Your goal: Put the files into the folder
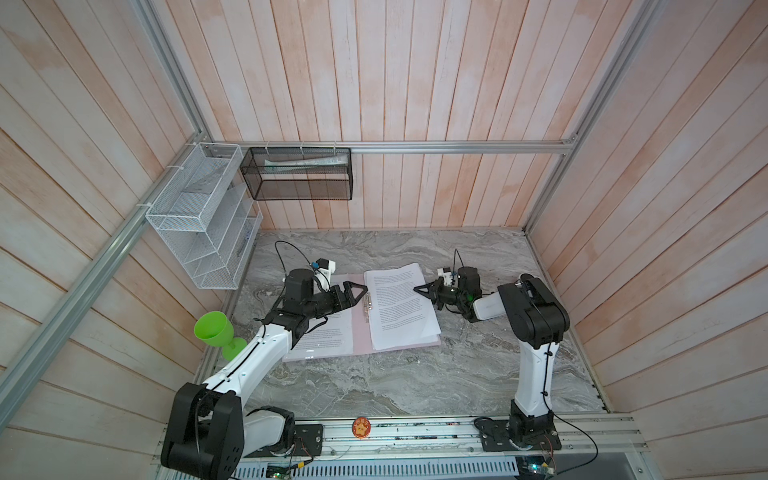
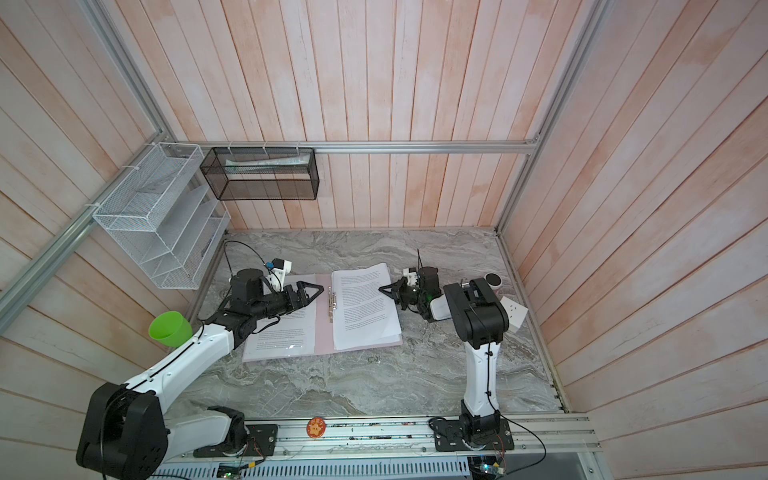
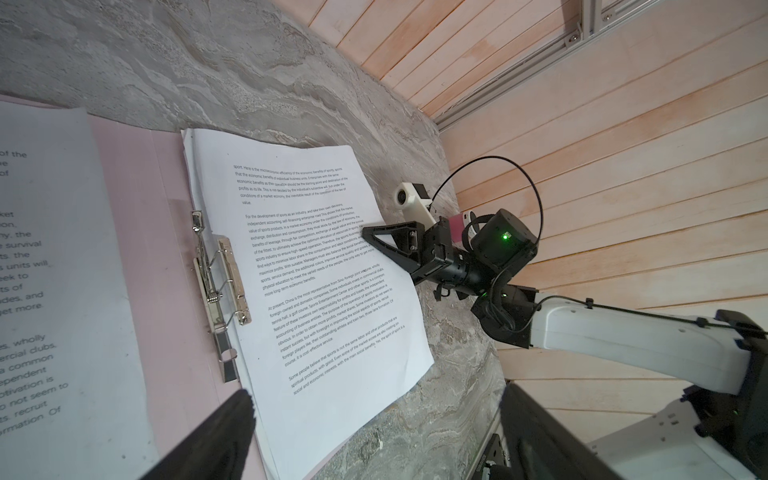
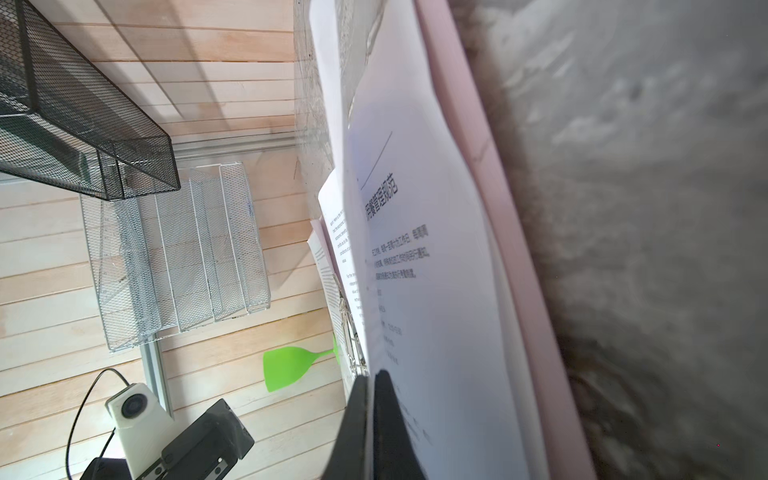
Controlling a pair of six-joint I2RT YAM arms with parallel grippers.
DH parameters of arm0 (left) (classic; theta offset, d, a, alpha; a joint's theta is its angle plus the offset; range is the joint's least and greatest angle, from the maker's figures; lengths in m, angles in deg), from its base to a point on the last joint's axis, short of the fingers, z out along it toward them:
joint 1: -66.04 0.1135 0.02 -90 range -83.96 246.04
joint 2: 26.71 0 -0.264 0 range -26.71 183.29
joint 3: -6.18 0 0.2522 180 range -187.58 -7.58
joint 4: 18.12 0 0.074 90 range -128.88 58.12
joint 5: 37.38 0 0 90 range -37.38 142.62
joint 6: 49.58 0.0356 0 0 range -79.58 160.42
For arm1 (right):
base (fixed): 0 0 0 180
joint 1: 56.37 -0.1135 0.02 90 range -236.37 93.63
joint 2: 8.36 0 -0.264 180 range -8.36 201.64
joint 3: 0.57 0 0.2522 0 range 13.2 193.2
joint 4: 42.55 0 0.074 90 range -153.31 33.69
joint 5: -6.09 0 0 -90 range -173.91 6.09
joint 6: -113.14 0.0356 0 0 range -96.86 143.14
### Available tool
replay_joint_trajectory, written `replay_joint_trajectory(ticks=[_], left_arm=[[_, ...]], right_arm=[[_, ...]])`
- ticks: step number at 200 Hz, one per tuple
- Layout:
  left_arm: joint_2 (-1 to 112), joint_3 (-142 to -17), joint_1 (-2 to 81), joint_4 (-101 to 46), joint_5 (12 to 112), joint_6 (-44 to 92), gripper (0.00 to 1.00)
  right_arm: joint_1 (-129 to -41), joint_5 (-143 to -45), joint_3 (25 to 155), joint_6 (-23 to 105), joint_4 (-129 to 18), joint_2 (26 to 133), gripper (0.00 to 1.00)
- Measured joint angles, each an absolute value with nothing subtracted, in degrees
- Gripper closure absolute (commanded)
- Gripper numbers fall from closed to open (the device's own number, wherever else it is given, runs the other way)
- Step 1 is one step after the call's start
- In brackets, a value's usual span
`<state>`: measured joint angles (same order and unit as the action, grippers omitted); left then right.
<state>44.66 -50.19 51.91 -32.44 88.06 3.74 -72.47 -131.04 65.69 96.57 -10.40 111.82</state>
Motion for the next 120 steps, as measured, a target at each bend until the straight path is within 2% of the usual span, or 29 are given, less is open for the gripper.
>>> replay_joint_trajectory(ticks=[120], left_arm=[[45.3, -49.6, 51.9, -31.8, 88.2, 3.7, 0.06]], right_arm=[[-73.3, -130.0, 65.7, 96.3, -10.9, 111.8, 1.0]])
